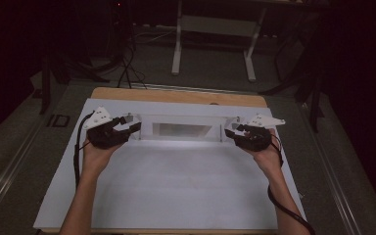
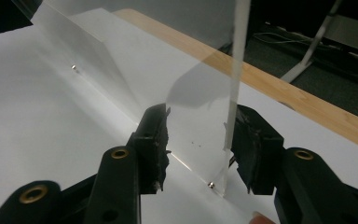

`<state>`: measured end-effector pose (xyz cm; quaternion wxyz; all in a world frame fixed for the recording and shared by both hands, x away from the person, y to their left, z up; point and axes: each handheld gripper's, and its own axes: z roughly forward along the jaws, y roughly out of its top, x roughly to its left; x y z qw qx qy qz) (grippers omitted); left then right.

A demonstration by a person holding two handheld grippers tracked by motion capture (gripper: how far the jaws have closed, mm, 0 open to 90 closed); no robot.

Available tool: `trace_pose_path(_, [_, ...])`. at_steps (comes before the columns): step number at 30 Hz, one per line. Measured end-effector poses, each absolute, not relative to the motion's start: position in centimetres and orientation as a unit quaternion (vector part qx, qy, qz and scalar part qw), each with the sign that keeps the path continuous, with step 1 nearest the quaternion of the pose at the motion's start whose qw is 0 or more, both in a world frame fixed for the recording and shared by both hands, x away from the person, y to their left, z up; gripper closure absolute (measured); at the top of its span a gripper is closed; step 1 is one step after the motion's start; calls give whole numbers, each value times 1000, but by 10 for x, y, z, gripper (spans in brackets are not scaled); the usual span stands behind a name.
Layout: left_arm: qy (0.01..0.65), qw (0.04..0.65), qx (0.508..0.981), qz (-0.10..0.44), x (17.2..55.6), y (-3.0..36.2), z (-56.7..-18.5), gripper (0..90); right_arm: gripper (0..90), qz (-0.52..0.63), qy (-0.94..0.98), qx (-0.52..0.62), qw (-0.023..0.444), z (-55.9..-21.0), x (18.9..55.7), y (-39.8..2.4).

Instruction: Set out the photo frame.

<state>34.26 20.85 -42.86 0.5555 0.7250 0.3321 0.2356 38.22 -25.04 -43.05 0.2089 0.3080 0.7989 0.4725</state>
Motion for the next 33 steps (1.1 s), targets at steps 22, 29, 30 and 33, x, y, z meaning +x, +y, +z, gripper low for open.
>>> trace_pose_path(22, [383,550,695,259,364,204,-438,452,581,464,792,321,234,-430,401,-242])
trace_pose_path(29, [380,541,706,255,370,202,-443,444,581,464,789,328,234,-430,406,-241])
trace_pose_path(30, [381,540,706,254,371,201,-443,445,581,465,788,330,234,-430,407,-241])
trace_pose_path(33, [382,536,708,254,374,200,-445,446,580,464,787,330,235,-430,408,-241])
